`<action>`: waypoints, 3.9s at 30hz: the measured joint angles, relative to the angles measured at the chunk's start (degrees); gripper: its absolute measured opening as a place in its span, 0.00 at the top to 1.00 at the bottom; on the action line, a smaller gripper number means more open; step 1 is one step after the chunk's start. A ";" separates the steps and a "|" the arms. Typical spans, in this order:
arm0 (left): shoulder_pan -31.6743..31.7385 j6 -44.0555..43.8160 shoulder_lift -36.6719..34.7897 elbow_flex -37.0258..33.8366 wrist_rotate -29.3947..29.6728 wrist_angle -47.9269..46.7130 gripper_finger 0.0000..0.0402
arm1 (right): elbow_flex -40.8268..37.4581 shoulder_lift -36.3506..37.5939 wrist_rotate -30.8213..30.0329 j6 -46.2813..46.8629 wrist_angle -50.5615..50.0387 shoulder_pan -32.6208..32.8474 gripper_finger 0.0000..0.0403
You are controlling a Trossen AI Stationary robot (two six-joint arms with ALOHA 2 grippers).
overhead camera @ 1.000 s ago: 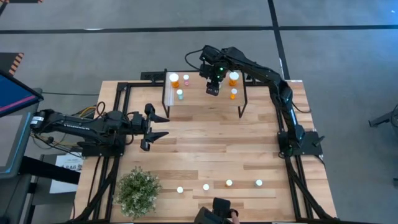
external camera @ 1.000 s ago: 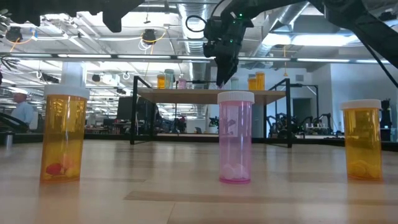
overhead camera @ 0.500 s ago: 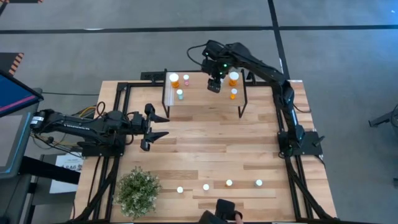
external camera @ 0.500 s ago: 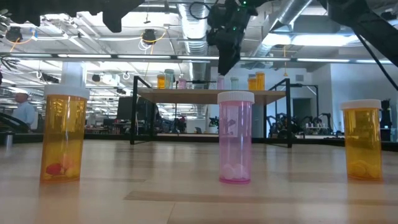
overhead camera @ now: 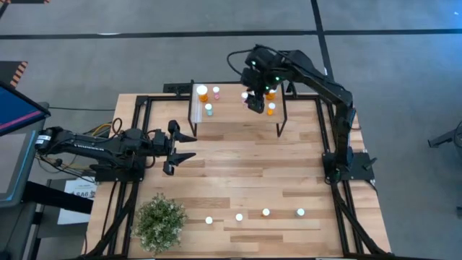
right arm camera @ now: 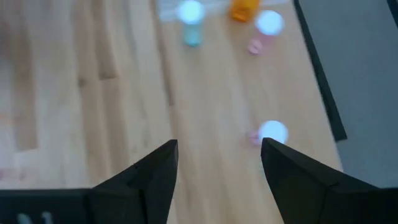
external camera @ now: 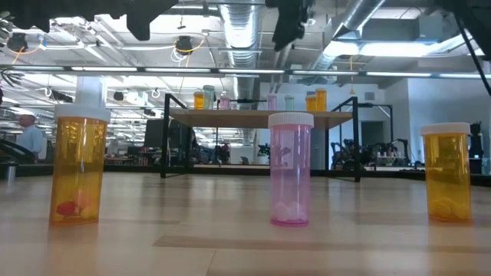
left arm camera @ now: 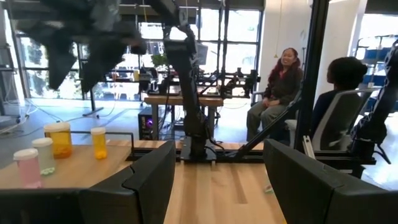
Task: Pick and place medicine bottles onto shelf by color
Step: Put the orange pill bottle on the shelf
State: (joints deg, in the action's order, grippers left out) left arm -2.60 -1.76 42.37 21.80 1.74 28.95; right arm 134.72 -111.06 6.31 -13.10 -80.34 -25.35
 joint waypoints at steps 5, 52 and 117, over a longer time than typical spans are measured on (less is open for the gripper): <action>-0.01 -1.50 0.00 0.00 -0.99 0.00 0.43 | -1.33 3.29 0.00 1.11 -0.42 5.69 0.37; -3.86 -4.53 0.02 0.04 2.60 -1.43 0.43 | -83.94 19.68 -12.68 35.89 68.46 58.36 0.37; -3.84 -4.68 3.15 -0.02 3.21 0.52 0.43 | -57.07 29.77 -1.05 2.93 56.85 15.61 0.64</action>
State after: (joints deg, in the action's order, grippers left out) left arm -6.44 -6.44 45.52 21.78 4.95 29.47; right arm 77.65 -81.30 5.26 -10.17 -23.48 -9.74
